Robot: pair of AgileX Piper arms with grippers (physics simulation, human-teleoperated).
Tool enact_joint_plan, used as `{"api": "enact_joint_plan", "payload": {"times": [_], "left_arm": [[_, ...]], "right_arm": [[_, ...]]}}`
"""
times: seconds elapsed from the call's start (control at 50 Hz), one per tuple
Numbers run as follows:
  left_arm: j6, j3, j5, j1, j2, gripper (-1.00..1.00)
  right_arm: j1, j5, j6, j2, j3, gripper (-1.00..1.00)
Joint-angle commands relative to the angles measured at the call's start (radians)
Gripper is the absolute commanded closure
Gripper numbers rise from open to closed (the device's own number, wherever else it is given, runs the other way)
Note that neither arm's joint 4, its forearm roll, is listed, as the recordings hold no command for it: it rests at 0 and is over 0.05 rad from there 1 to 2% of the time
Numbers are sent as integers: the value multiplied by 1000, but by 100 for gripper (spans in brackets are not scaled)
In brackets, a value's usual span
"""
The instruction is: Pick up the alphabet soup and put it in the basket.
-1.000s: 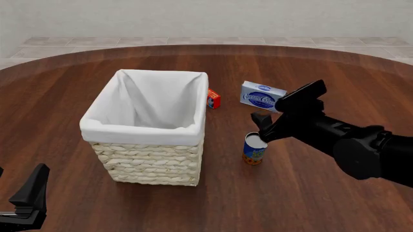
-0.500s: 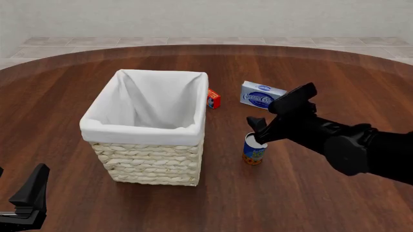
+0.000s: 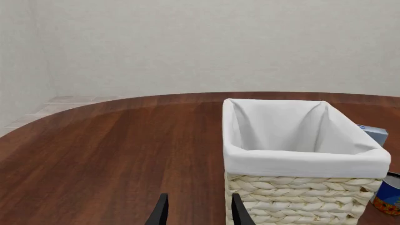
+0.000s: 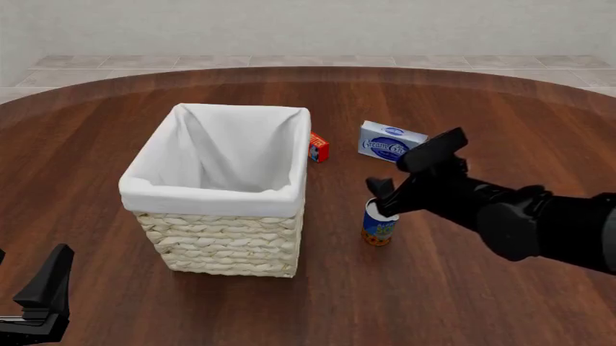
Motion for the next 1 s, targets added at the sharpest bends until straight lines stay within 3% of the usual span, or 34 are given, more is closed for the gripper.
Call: {"api": "enact_joint_plan", "payload": {"times": [0.02, 1.0], "left_arm": [[0, 0, 0, 0, 0, -100], [0, 0, 0, 0, 0, -100]], "right_arm": [[7, -5, 11, 12, 2, -100], [4, -38, 54, 74, 18, -100]]}}
